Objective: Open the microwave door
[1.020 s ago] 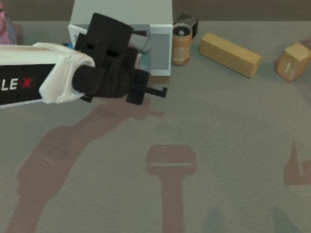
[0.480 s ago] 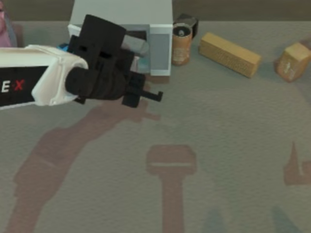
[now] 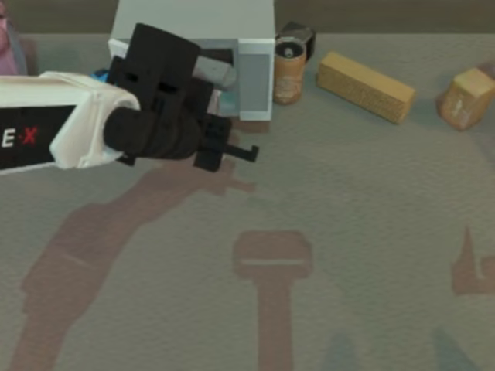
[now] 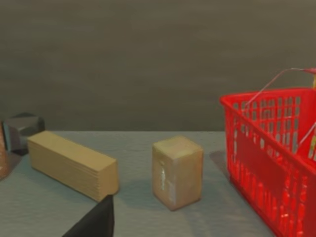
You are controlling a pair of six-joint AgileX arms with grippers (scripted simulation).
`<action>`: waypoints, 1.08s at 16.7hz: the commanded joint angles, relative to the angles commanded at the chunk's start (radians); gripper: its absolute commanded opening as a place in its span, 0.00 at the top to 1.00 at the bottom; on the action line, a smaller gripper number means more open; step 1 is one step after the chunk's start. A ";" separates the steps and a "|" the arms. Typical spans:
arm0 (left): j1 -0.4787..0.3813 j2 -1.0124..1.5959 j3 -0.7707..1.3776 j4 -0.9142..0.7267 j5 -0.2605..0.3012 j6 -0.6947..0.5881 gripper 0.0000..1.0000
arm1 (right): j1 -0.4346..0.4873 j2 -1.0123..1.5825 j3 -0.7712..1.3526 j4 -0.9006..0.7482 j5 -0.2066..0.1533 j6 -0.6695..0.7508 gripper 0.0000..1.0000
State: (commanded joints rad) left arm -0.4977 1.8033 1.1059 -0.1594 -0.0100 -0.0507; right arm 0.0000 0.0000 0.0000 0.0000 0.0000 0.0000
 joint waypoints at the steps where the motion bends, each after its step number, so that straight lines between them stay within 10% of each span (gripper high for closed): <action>1: 0.000 0.000 0.000 0.000 0.000 0.000 1.00 | 0.000 0.000 0.000 0.000 0.000 0.000 0.00; 18: 0.003 -0.009 -0.012 0.001 0.023 0.018 1.00 | 0.000 0.000 0.000 0.000 0.000 0.000 0.00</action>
State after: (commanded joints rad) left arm -0.4944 1.7941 1.0941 -0.1586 0.0132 -0.0328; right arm 0.0000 0.0000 0.0000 0.0000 0.0000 0.0000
